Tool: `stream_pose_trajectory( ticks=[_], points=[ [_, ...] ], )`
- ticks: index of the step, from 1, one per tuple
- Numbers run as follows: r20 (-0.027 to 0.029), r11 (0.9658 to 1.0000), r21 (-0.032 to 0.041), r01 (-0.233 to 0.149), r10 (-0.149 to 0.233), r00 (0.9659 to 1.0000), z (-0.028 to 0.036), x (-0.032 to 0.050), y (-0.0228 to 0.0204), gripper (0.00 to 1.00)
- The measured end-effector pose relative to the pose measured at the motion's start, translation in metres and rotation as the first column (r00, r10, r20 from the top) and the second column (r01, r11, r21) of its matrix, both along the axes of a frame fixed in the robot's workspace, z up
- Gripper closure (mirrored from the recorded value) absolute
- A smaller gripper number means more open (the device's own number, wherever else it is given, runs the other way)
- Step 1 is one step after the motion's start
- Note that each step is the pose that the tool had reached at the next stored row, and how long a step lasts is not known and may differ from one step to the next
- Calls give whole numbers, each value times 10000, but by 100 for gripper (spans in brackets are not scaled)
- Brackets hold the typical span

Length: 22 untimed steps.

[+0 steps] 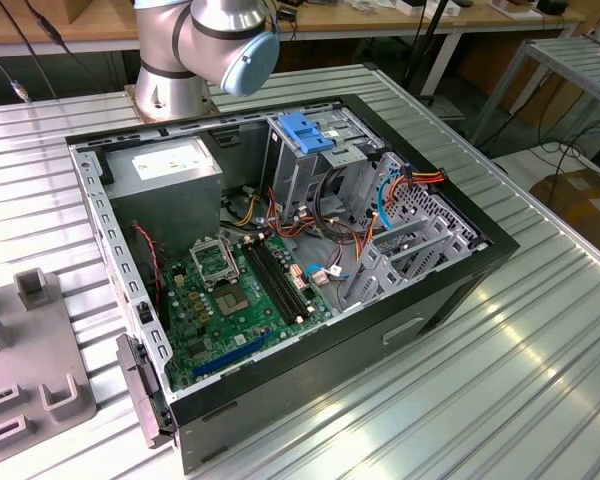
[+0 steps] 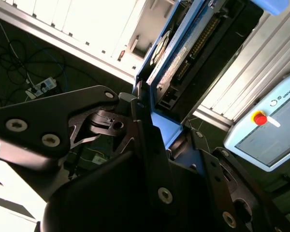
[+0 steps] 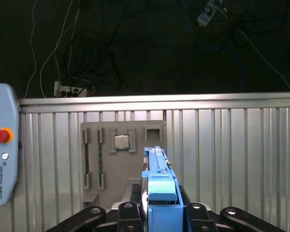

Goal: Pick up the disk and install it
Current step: 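Pick up the disk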

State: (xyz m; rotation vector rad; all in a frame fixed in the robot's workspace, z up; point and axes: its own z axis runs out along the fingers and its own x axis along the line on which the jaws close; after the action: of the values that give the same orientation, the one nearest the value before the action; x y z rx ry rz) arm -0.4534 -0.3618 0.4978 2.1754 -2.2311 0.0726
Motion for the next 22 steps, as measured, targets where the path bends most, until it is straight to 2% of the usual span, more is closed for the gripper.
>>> stream_pose_trajectory(
  ticks=[3,7,22],
  points=[
    [1,10000,0,0,0,10000,0,12,0,63],
    [0,10000,0,0,0,10000,0,74,0,63],
    [0,10000,0,0,0,10000,0,135,0,63]
  ],
)
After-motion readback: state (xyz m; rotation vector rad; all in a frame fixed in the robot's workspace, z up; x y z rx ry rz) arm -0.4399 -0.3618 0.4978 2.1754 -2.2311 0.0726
